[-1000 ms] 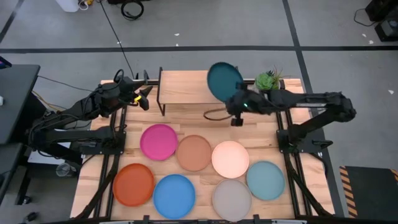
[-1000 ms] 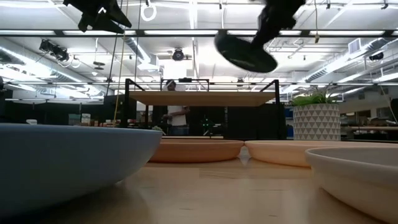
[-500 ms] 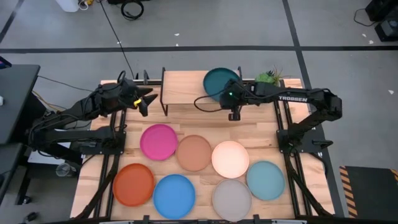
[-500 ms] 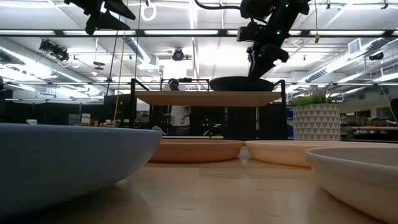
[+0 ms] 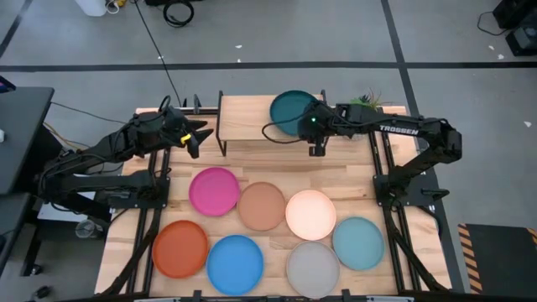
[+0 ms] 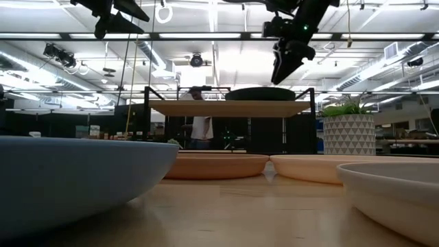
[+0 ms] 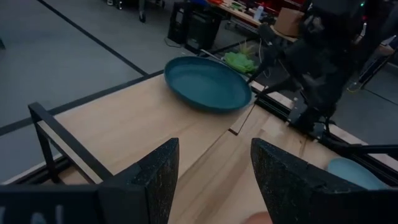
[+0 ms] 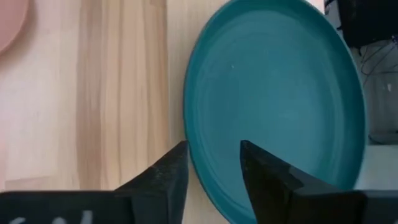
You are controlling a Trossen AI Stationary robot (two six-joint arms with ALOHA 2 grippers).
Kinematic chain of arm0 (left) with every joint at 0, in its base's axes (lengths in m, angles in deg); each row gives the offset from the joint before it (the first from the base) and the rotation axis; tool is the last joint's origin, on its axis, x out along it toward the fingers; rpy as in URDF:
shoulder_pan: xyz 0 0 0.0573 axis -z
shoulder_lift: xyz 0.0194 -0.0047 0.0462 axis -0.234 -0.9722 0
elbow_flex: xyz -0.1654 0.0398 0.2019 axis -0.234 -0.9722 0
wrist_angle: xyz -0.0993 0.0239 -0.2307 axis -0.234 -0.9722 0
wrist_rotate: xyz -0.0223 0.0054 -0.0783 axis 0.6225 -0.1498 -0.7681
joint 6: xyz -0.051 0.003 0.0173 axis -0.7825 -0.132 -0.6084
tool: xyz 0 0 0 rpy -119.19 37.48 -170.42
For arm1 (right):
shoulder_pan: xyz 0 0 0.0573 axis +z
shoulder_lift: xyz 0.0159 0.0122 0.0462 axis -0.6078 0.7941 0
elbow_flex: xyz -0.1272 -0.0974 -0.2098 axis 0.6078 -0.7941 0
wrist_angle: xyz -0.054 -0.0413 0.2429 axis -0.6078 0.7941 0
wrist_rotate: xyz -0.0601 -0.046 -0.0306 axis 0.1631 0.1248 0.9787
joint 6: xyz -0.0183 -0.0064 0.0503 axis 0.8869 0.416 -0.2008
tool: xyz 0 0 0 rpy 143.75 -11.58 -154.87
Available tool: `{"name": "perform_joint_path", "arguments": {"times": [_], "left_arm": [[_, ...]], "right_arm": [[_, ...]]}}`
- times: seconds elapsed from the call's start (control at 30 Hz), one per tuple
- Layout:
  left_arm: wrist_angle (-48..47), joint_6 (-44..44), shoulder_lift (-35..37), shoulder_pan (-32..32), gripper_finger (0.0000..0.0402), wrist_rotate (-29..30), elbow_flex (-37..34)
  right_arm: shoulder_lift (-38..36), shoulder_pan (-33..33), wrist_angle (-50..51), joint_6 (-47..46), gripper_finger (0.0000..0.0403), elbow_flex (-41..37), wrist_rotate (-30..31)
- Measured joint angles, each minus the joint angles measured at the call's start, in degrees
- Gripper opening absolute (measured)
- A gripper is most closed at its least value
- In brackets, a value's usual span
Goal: Place and stack plates onto a shelf
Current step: Put the dark blue plate on the shelf, then put the light orange plate on the shelf
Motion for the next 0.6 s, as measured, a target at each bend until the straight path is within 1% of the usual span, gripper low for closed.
{"name": "perform_joint_path", "arguments": {"times": [0.1,0.2,0.27,0.33,0.4,0.47,0.5,0.6], "left_arm": [[-0.03,-0.07,0.00,0.00,0.0208,-1.27,0.00],[-0.53,-0.74,0.00,0.28,0.0208,-6.08,0.00],[-2.81,-1.86,-0.64,1.53,0.0208,-9.67,0.00],[-6.42,-1.98,-1.68,3.53,0.0208,-12.11,0.02],[-10.07,-1.99,-2.90,5.43,0.0208,-12.48,-0.09],[-11.22,-1.99,-3.81,6.75,0.0208,-12.41,-0.07],[-11.68,-1.99,-4.12,7.20,0.0208,-12.29,-0.07],[-11.31,-2.02,-5.10,7.54,0.0208,-12.28,-0.07]], "right_arm": [[-0.04,0.12,3.43,-0.07,0.0167,0.94,0.55],[-0.13,0.40,8.44,-2.55,0.0175,4.17,0.71],[-0.27,0.61,11.77,-6.85,0.0177,6.73,-1.99],[-0.31,0.70,12.11,-12.77,0.0177,8.34,-9.52],[-0.48,0.76,12.25,-18.60,0.0176,8.36,-20.86],[-0.54,1.80,12.01,-22.11,0.0173,7.27,-30.11],[-0.55,2.92,12.14,-23.46,0.0172,6.43,-32.63],[-0.55,7.95,12.79,-25.54,0.0168,2.83,-33.03]]}}
